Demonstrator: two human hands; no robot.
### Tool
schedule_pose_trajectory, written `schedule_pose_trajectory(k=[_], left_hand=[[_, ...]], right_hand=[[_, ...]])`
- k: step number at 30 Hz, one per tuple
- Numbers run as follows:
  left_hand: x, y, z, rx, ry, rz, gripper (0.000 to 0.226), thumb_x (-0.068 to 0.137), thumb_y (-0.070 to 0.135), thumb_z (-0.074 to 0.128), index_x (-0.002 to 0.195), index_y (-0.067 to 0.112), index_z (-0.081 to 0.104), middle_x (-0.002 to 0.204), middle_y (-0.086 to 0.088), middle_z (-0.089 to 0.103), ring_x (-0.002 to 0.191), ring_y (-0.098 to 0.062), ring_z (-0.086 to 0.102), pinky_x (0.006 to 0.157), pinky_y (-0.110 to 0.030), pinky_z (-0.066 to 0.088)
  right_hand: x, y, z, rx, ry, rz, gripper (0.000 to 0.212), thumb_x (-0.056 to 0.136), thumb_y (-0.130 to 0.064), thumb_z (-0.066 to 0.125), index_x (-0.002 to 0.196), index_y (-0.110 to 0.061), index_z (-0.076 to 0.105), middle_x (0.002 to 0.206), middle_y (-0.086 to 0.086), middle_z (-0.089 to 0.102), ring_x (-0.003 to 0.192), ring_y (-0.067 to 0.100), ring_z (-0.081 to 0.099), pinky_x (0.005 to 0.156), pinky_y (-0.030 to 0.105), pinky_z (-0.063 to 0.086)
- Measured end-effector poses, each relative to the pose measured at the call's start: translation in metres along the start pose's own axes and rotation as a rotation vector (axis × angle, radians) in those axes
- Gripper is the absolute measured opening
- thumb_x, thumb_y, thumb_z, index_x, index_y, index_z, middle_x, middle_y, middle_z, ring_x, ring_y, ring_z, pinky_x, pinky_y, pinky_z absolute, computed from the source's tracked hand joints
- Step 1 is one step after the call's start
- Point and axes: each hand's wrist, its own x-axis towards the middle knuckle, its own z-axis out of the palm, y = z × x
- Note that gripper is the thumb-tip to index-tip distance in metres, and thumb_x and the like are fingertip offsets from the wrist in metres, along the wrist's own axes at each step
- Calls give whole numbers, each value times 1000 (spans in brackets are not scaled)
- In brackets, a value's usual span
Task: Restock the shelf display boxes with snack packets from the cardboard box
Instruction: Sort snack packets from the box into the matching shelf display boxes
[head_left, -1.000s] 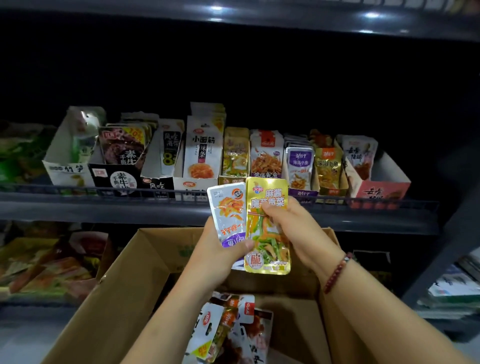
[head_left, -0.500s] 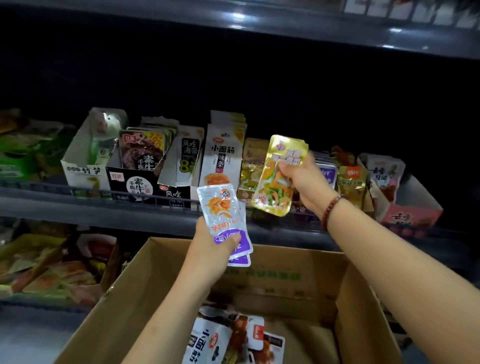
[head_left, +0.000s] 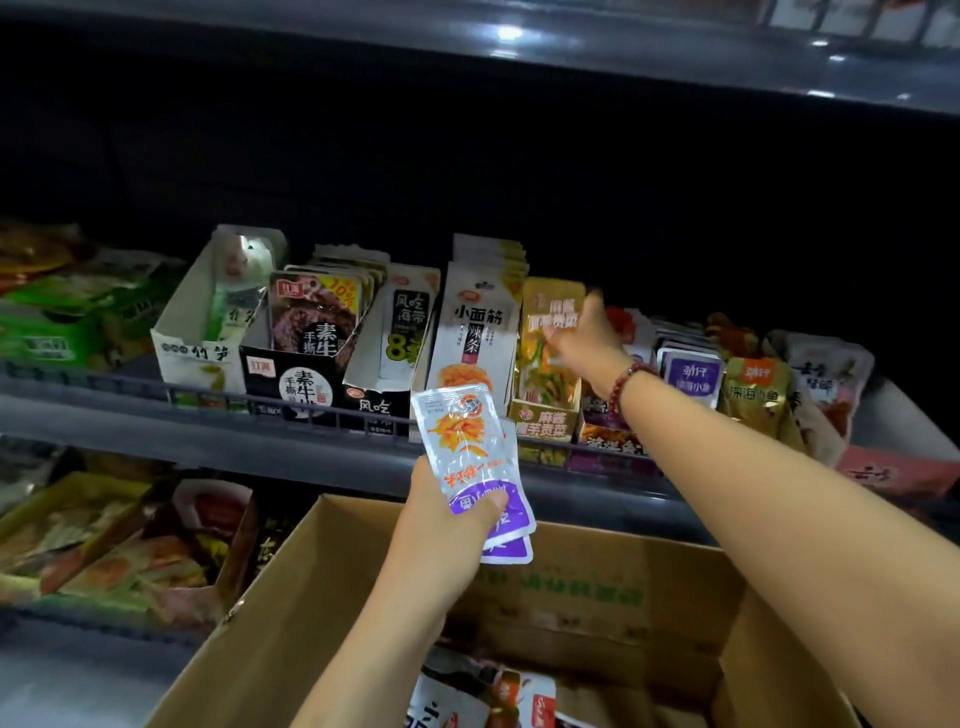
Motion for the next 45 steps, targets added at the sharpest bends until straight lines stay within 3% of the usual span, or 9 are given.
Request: schedule_pose_trajectory(k=[3, 6, 10, 23, 27, 30, 34, 39, 45], left_hand=[[1, 0, -2, -14, 9, -6, 45, 89, 19, 67, 125, 27, 41, 99, 12, 59, 80, -6, 62, 45, -6, 44], [4, 1, -3, -9, 24, -7, 47, 89, 22, 68, 126, 28, 40, 100, 12, 59, 80, -7, 63, 45, -7, 44], [5, -1, -3, -9, 38, -4, 49, 88, 21, 69, 130, 25, 43, 109, 6, 63, 85, -9, 65, 47, -7, 46], [5, -1, -2, -21, 33, -13, 50, 88, 22, 69, 130, 27, 43, 108, 7, 63, 88, -11, 66, 54, -13, 52], [5, -1, -1, -8, 36, -27, 52, 87, 23, 70, 131, 26, 42, 108, 8, 63, 87, -11, 67, 57, -14, 53], [5, -1, -1, 5, 38, -27, 51, 87, 24, 70, 129, 27, 42, 106, 9, 63, 86, -11, 67, 57, -14, 53], [5, 0, -1, 23, 31, -23, 50, 86, 24, 70, 127, 27, 42, 106, 9, 62, 85, -10, 66, 56, -13, 52], [3, 1, 0, 39, 15, -26, 46, 85, 21, 72, 123, 26, 47, 105, 7, 65, 85, -10, 68, 54, -12, 52], [-10, 5, 4, 142, -93, -17, 37, 83, 20, 75, 104, 31, 49, 103, 8, 67, 87, -7, 68, 63, -14, 53]], right_hand=[[6, 13, -4, -154, -61, -76, 55, 87, -16, 67, 135, -19, 40, 116, -1, 56, 99, 16, 58, 71, 22, 47], [13, 14, -14, -306, -87, -160, 54, 79, -19, 75, 126, -17, 49, 116, 2, 61, 94, 16, 59, 68, 22, 48], [18, 8, -16, -650, -115, -256, 78, 72, -30, 81, 139, -19, 43, 134, 11, 48, 118, 28, 51, 96, 37, 47], [22, 11, -10, -670, 116, -338, 61, 79, -28, 74, 132, -20, 46, 122, 12, 52, 115, 29, 47, 93, 38, 44], [25, 15, -6, -780, 29, -303, 73, 80, -32, 73, 142, -22, 37, 141, 11, 44, 133, 32, 33, 103, 39, 35], [27, 21, -2, -716, 29, -276, 78, 78, -29, 75, 145, -24, 34, 149, 10, 34, 139, 34, 26, 110, 43, 31], [23, 24, -1, -659, 53, -309, 77, 79, -26, 75, 145, -25, 36, 148, 9, 33, 133, 32, 35, 110, 44, 34], [1, 20, -9, -436, 56, -303, 53, 86, -23, 67, 135, -22, 48, 142, 6, 38, 131, 25, 34, 108, 37, 32], [-75, 15, -36, -83, -188, -273, 20, 96, -37, 49, 108, -30, 63, 102, -16, 62, 95, 6, 59, 76, 19, 47]])
